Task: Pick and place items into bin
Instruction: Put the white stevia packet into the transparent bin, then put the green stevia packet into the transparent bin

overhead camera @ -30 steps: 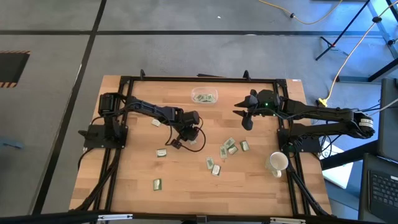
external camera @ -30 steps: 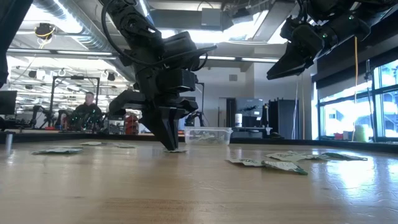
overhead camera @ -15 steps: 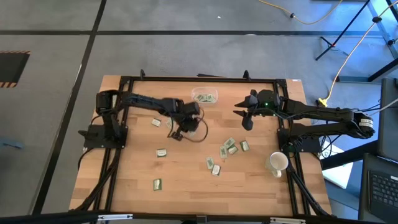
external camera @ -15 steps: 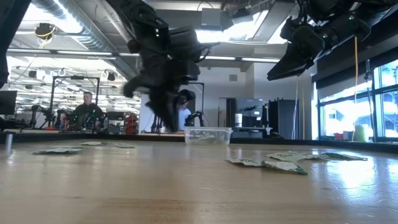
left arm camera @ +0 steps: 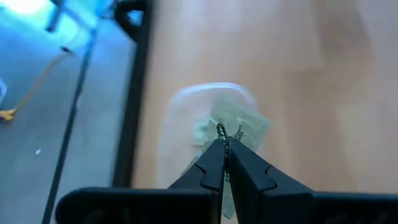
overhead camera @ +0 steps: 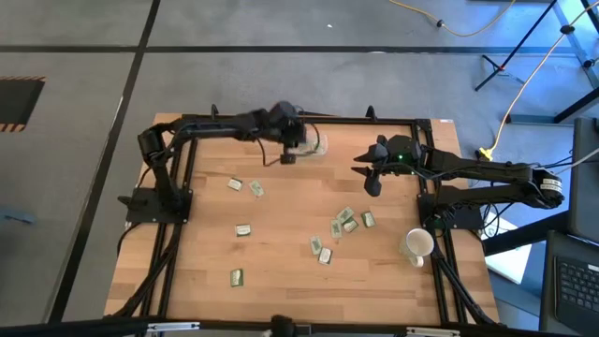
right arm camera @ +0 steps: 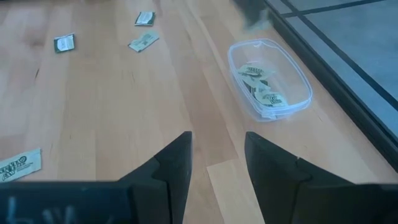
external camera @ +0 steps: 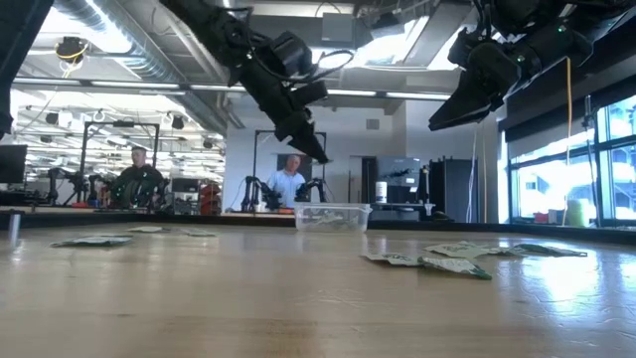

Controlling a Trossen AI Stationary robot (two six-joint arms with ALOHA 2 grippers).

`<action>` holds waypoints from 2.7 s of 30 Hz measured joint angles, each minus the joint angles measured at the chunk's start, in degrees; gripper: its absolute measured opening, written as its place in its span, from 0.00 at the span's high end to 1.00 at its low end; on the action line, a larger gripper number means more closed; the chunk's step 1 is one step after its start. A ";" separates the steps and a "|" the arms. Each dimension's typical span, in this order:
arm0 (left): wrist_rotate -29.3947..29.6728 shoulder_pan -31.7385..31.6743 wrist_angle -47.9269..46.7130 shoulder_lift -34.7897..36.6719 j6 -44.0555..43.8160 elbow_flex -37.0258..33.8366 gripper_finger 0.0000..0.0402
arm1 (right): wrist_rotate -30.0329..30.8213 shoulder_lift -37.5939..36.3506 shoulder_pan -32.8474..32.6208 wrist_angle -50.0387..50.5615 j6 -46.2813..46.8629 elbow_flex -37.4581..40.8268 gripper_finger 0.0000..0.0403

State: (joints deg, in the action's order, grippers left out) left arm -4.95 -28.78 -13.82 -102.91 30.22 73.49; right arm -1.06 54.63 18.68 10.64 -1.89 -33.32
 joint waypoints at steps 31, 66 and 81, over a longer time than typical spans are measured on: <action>-6.61 -4.65 3.36 -8.70 -5.61 0.04 0.81 | 0.00 0.00 0.00 0.25 0.11 0.00 0.62; 0.38 2.72 -38.82 17.83 -18.03 -17.02 0.77 | -0.02 0.00 0.02 1.66 0.07 0.00 0.62; 6.97 2.98 -25.47 23.21 -25.11 -36.13 0.77 | 0.00 0.00 0.00 0.72 0.26 0.00 0.62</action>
State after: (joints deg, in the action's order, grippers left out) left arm 2.02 -25.80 -39.29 -79.70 5.10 37.36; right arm -1.06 54.63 18.68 11.35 -1.63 -33.32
